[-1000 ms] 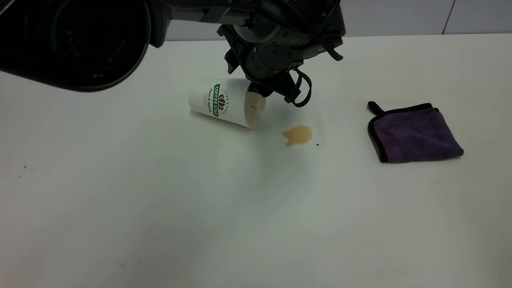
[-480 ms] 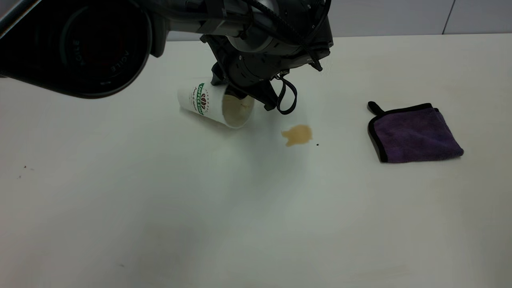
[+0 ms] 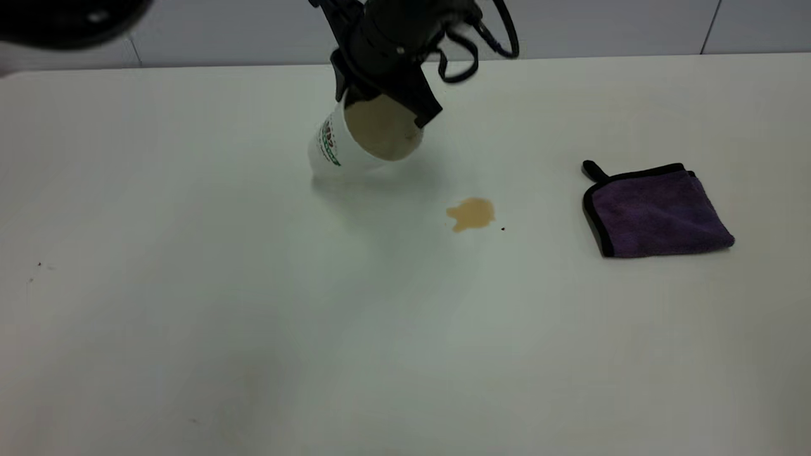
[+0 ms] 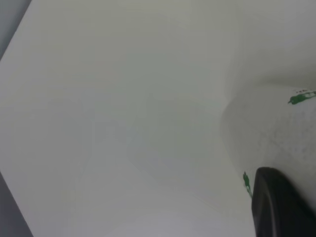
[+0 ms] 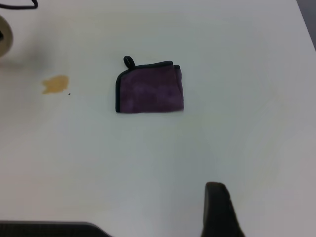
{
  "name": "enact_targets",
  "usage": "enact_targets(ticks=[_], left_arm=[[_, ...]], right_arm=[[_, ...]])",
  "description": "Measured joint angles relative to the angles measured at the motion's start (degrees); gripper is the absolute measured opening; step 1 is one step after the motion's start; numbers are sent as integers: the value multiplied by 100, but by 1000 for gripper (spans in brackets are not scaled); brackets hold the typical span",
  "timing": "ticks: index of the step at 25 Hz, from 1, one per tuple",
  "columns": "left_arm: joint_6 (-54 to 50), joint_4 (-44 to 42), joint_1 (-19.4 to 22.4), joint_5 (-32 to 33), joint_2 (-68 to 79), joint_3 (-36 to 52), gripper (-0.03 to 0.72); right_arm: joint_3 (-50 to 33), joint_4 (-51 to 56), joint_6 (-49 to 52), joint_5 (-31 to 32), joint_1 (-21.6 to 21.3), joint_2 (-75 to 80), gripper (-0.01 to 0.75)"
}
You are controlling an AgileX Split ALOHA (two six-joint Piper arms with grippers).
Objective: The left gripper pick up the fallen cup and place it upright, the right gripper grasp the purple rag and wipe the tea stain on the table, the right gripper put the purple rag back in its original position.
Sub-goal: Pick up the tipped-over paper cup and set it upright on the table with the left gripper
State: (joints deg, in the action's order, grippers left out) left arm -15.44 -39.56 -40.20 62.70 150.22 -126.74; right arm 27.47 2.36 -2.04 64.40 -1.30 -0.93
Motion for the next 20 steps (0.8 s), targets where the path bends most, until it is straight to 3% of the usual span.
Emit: enact_targets(ticks=[7,13,16,20], left_arm=[[1485,2044,850,67,-984,0,-26],[2906,4240,1848,288,-1082,0,-26],[3407,4967,2296,385,-1031,0,-26],[3684,5310,2702,385,-865,0,-26]], right_arm=[[0,0,-5,0,0,0,499],[0,13,-5,0,0,0,499],[0,13,-1,0,0,0,499],[0,13,-1,0,0,0,499]])
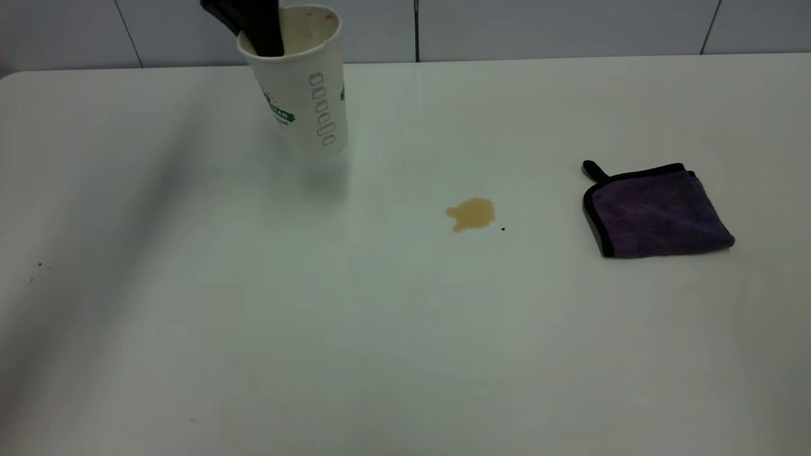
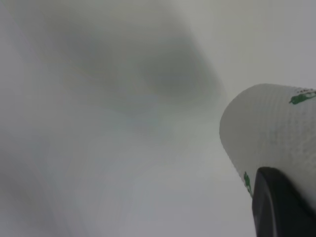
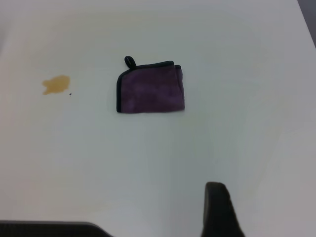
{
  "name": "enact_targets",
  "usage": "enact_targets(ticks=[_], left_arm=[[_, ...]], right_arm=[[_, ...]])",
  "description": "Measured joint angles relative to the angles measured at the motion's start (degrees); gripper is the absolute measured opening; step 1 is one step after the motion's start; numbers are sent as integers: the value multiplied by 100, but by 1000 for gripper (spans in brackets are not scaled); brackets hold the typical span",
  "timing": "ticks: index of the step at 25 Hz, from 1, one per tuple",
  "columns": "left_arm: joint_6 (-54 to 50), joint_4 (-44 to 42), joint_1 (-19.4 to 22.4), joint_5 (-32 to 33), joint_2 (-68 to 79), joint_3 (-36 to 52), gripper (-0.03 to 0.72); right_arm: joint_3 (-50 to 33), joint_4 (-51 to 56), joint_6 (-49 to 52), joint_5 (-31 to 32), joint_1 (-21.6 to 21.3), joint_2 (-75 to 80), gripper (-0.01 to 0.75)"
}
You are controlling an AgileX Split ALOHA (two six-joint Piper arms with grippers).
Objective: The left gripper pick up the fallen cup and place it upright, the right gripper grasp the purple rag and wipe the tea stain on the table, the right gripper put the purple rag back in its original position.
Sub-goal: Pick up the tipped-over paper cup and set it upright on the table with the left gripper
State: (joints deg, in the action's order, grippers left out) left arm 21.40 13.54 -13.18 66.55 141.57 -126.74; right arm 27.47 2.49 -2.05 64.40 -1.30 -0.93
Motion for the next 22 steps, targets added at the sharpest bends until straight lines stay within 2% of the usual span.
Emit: enact_targets(ticks=[5,10,22], left_arm=[[133,249,169,-49,318,0,-26],[706,444,130,-194,561,0,-26],[962,458,3,-445,828,0,-24]], right_arm=[[0,2,0,0,0,0,499],[0,2,0,0,0,0,499],[0,2,0,0,0,0,499]])
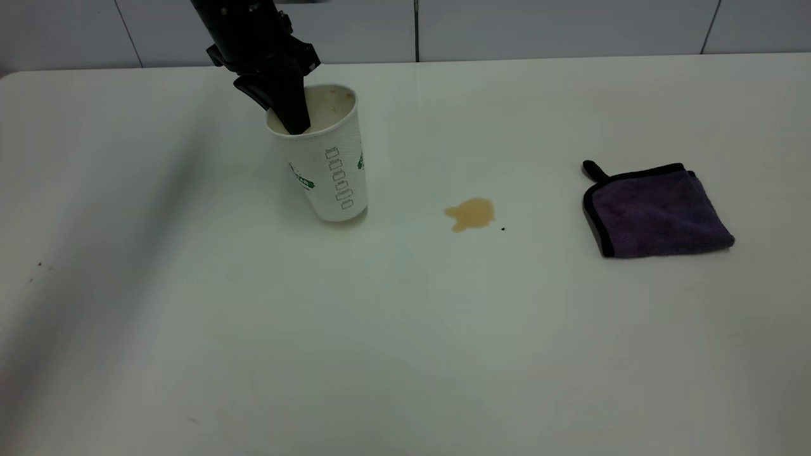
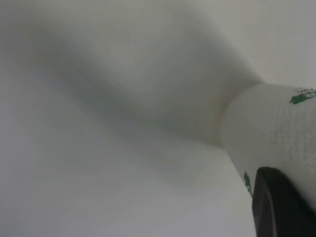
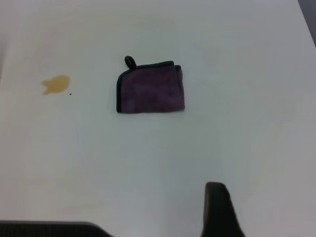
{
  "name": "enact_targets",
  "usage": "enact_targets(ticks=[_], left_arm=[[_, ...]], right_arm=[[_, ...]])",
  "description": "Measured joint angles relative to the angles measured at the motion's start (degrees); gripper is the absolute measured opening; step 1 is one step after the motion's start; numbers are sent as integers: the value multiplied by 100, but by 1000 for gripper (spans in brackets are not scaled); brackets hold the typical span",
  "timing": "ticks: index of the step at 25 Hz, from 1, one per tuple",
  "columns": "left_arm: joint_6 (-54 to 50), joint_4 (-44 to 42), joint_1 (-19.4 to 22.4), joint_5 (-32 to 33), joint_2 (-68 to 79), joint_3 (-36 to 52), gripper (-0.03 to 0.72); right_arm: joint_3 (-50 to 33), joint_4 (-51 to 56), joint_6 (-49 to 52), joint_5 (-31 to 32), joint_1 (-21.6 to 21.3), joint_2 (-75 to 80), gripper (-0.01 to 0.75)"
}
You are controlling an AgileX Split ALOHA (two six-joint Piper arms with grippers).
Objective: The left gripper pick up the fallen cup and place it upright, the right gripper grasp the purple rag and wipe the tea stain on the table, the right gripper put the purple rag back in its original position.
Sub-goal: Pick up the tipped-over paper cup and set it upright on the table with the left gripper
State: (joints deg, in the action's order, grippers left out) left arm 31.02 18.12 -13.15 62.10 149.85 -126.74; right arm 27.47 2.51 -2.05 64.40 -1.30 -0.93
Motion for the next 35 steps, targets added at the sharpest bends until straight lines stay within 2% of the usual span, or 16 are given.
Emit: enact_targets(ticks=[6,28,32,35], left_arm=[[6,-279,0,-102,0,0,-20],[17,-284,5,-323,113,0,3],[12,-284,5,-323,124,0,70],[-16,-291,5,-323,118,0,183]], right_arm=[[0,0,0,0,0,0,499],[0,0,0,0,0,0,499],[0,0,0,0,0,0,499],[0,0,0,0,0,0,499]])
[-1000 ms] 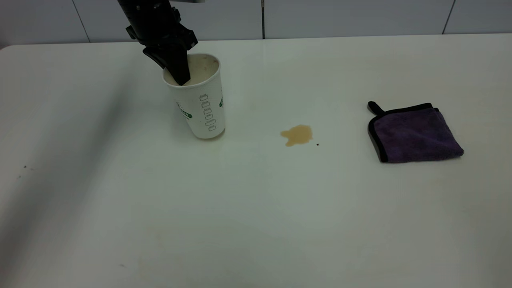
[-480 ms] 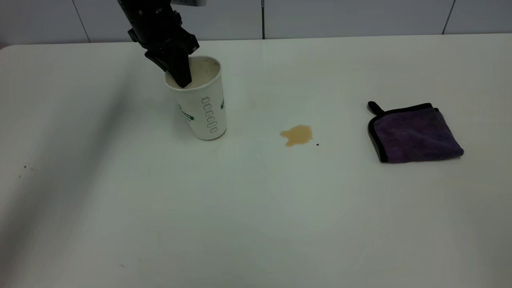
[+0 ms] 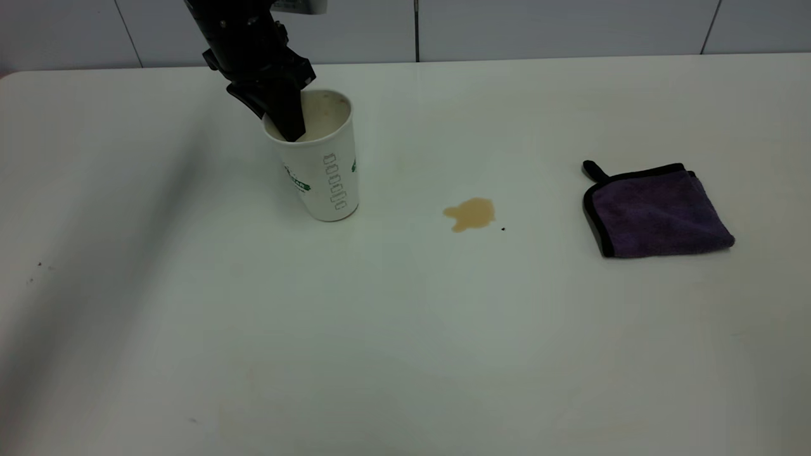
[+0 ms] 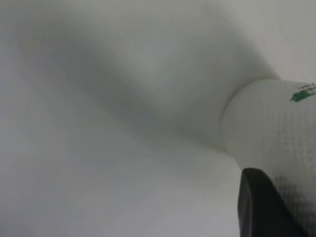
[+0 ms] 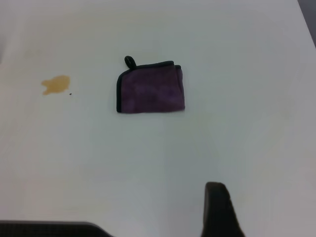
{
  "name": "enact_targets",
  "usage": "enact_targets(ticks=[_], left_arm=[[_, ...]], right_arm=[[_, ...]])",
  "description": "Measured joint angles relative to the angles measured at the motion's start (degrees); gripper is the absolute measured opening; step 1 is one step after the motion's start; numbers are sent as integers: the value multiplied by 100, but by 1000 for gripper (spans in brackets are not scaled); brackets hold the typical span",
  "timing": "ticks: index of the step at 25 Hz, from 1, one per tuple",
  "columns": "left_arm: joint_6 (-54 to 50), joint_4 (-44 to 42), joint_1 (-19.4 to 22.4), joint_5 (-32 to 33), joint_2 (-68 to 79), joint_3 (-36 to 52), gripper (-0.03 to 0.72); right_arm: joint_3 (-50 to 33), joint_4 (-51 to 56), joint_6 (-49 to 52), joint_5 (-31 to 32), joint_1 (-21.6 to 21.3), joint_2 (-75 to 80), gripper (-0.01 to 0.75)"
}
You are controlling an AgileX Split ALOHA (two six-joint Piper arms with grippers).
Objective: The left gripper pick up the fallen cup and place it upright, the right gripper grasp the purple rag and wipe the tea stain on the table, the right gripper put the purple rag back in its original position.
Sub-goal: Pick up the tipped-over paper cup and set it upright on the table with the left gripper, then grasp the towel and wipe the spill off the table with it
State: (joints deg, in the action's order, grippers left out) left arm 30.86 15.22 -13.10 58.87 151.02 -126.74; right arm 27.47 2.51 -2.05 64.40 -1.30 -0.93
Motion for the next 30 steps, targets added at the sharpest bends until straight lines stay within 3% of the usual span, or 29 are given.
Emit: enact_targets(ticks=[5,9,15,20,30], left_arm=[[-255,0,0,-112,-113,0,391],[-304,-6,0,-39,-279,0,465],[-329,6,0,194,-600,0,475],[-422,6,0,784,-1118,6,475],[-1307,13,0,785,-2894,6,475]], right_arm=[[0,0,0,0,0,0,499],[0,0,0,0,0,0,499],[0,0,0,0,0,0,499],[0,0,0,0,0,0,499],[0,0,0,0,0,0,499]])
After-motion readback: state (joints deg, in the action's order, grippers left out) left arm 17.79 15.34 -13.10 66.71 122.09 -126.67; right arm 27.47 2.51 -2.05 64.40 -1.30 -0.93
